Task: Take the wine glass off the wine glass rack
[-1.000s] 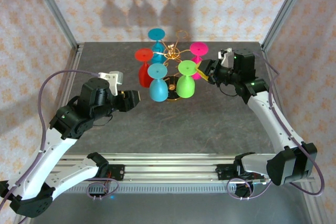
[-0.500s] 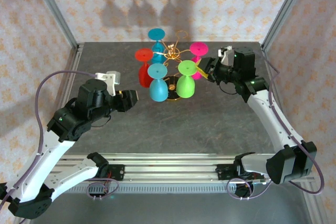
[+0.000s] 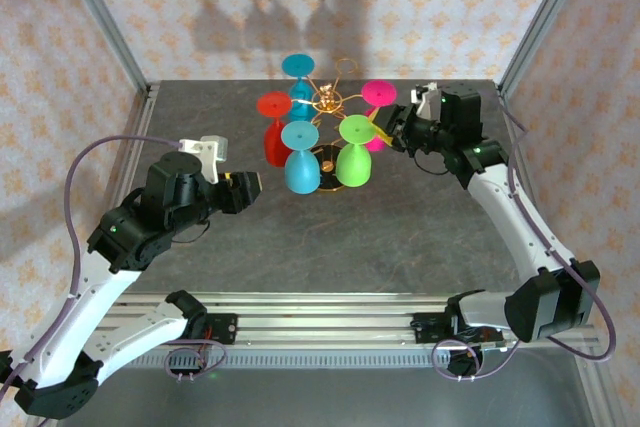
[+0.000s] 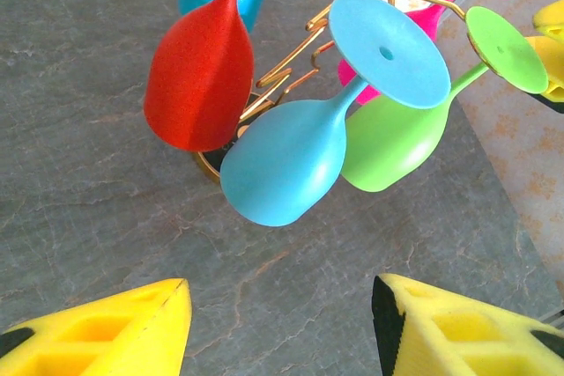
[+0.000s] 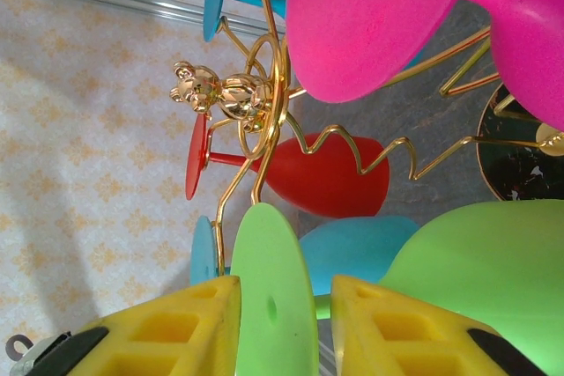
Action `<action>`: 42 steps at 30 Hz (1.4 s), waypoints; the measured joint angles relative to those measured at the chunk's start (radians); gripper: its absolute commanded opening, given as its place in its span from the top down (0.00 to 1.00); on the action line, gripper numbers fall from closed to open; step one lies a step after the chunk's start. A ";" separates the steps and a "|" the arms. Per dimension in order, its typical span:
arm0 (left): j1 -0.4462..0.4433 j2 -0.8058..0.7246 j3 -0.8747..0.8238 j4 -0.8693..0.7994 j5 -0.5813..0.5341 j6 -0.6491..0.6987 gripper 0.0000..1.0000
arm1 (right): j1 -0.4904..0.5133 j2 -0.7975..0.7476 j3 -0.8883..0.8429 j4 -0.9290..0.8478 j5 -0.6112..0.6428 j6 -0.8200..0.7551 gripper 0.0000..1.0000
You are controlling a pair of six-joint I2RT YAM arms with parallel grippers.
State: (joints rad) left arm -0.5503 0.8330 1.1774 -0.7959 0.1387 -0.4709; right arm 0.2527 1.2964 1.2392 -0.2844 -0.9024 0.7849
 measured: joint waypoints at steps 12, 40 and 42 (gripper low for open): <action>0.000 -0.009 0.000 0.000 -0.021 0.000 0.43 | 0.005 0.005 0.001 -0.011 0.001 -0.010 0.89; 0.000 -0.008 0.027 0.000 -0.024 0.024 0.44 | 0.005 0.004 0.003 0.047 -0.053 0.125 1.00; 0.000 -0.008 0.028 0.000 -0.024 0.027 0.44 | 0.005 0.004 0.003 0.047 -0.056 0.125 1.00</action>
State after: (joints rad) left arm -0.5503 0.8253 1.2053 -0.7963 0.1143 -0.4438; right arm 0.2573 1.3003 1.2419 -0.2375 -0.9588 0.9100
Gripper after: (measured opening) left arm 0.558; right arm 0.041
